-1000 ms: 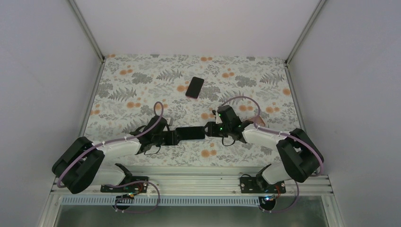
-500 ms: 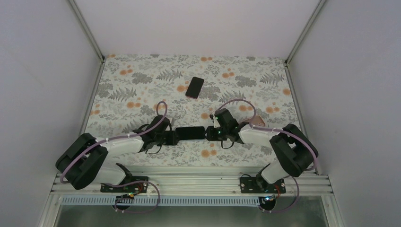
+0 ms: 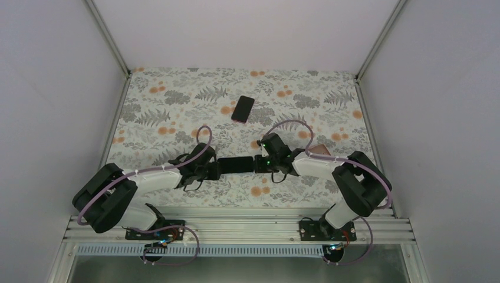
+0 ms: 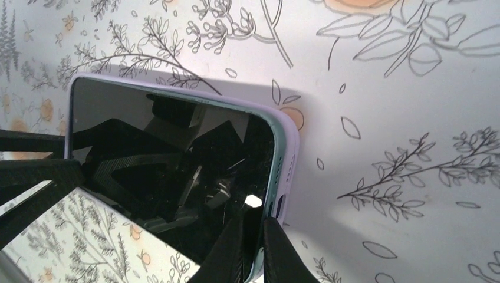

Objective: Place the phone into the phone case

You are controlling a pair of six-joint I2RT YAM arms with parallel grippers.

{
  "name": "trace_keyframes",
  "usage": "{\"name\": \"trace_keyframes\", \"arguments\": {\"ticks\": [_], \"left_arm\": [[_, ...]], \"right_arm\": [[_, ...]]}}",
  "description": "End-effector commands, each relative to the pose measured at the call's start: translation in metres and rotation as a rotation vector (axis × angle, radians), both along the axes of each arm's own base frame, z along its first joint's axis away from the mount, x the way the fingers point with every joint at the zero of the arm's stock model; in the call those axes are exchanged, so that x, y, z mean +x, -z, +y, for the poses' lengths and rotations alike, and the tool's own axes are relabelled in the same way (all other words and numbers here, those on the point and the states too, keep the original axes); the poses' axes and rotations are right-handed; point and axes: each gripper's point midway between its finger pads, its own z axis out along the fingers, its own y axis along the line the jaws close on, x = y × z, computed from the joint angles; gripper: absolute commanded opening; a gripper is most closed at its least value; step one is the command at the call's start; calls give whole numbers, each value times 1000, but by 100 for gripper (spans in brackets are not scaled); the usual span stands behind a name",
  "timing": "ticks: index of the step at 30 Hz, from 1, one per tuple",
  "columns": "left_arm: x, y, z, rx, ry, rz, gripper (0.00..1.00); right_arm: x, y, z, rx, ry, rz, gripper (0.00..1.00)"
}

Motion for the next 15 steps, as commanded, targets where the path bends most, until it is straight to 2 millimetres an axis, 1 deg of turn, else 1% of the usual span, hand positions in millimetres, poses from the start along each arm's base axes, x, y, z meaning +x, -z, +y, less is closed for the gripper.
{"name": "trace_keyframes", "arguments": {"ticks": [1, 2, 5, 11, 13, 15], "left_arm": [[-15, 10, -12, -4, 70, 52, 29], [-15, 11, -11, -1, 71, 53, 29], [-15, 12, -10, 8, 68, 53, 29], [-15, 16, -6, 34, 74, 51, 30], [-14, 18, -4, 51, 70, 50, 30], [-14, 21, -1, 66, 64, 52, 30]], "right_arm": [[-24, 32, 2, -119, -73, 60, 6], [-27, 42, -3, -156, -71, 77, 6], [-33, 62, -15, -250, -68, 110, 6], [-43, 84, -44, -439, -43, 112, 8], [-47, 88, -47, -452, -53, 126, 10], [-50, 84, -38, -409, -86, 132, 13]]}}
